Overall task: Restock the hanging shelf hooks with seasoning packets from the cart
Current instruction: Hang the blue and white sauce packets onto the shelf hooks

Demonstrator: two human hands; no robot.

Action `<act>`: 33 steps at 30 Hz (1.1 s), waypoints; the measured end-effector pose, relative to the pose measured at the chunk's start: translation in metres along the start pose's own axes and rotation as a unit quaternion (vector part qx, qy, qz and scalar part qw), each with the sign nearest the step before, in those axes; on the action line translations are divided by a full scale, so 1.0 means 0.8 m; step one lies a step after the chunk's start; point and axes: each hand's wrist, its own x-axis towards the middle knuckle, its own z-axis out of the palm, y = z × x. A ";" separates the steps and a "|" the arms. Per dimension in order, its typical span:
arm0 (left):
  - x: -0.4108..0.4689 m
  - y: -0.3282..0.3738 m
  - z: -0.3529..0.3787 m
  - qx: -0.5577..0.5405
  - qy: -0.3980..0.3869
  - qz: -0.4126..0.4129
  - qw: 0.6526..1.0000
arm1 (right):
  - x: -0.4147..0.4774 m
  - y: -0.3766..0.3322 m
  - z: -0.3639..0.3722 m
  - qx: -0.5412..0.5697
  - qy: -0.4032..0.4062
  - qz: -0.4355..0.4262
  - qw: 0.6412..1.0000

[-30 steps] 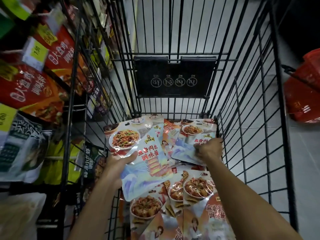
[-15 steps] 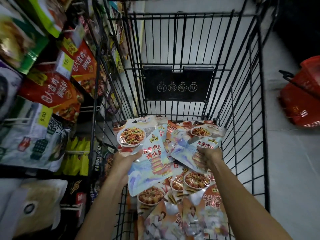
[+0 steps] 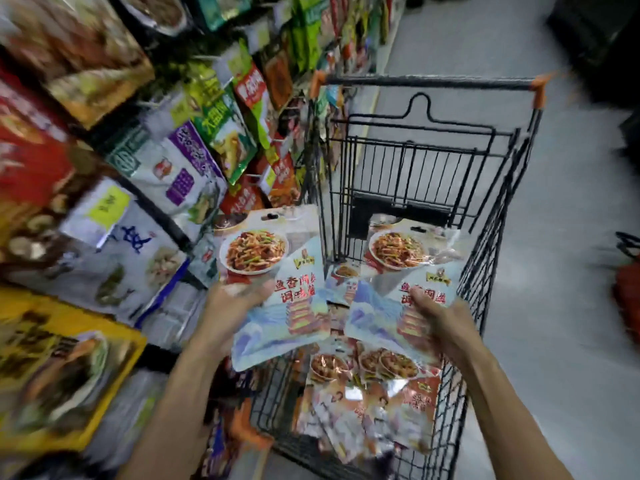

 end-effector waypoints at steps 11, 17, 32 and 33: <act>-0.272 0.113 -0.124 -0.018 0.210 0.125 0.970 | -0.150 -0.102 0.107 -0.078 -0.264 -0.133 0.952; -0.422 0.159 -0.187 -0.048 0.309 0.175 0.933 | -0.244 -0.123 0.208 -0.098 -0.416 -0.169 0.888; -0.739 0.113 -0.349 -0.115 0.465 0.205 0.854 | -0.539 -0.029 0.386 -0.113 -0.619 -0.153 0.762; -0.749 0.108 -0.359 -0.120 0.467 0.204 0.852 | -0.551 -0.020 0.392 -0.115 -0.624 -0.148 0.759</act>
